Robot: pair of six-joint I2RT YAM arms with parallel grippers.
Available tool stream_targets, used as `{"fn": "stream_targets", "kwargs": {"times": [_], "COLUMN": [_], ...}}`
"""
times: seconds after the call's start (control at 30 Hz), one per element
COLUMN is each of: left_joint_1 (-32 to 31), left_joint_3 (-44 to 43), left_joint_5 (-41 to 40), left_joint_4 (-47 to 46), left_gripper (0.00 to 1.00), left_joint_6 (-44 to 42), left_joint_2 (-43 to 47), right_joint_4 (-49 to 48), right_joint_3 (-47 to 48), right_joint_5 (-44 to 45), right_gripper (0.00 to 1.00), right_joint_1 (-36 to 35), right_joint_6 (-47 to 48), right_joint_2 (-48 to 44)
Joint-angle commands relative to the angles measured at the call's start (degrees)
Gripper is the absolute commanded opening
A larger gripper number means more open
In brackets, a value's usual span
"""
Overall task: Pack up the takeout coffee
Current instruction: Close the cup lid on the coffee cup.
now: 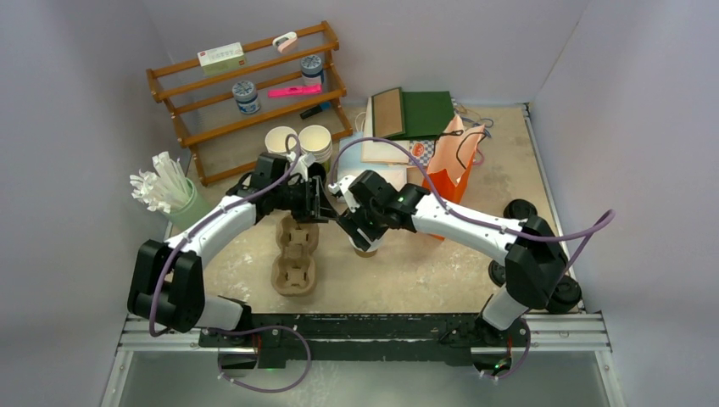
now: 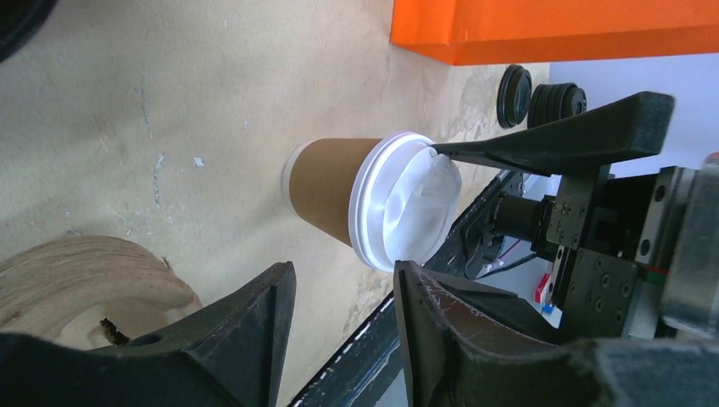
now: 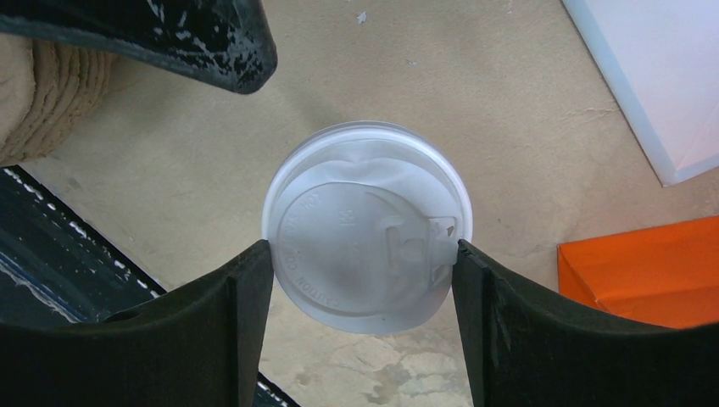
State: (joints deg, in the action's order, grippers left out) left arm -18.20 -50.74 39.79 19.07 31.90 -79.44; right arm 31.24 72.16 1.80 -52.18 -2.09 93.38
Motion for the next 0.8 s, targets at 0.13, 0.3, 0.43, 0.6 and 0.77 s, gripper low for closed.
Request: {"fn": "stream_targets", "kwargs": {"times": [0.13, 0.3, 0.43, 0.6, 0.77], "left_joint_1": [-1.6, -2.2, -2.7, -3.0, -3.1], "left_joint_3": [1.9, 2.2, 2.4, 2.4, 2.3], "left_joint_5": [3.1, 3.7, 4.0, 4.9, 4.9], "left_joint_4": [-4.5, -5.8, -6.8, -9.5, -11.1], "left_gripper": [0.48, 0.46, 0.45, 0.45, 0.45], "left_joint_6": [0.9, 1.2, 1.2, 2.2, 2.8], "left_joint_2": [-2.1, -3.9, -5.2, -6.3, -7.6], "right_joint_4": [2.9, 2.6, 2.8, 2.8, 2.8], "right_joint_3": [-5.7, -5.8, -5.6, -5.8, -6.0], "right_joint_5": [3.1, 2.6, 2.2, 1.9, 1.8], "right_gripper": [0.64, 0.64, 0.64, 0.64, 0.63], "right_joint_1": [0.0, 0.0, -0.1, 0.0, -0.1], "right_joint_6": [-3.4, -3.5, -3.3, -3.2, -3.1], "right_joint_2": [3.4, 3.3, 3.4, 3.1, 2.9]}}
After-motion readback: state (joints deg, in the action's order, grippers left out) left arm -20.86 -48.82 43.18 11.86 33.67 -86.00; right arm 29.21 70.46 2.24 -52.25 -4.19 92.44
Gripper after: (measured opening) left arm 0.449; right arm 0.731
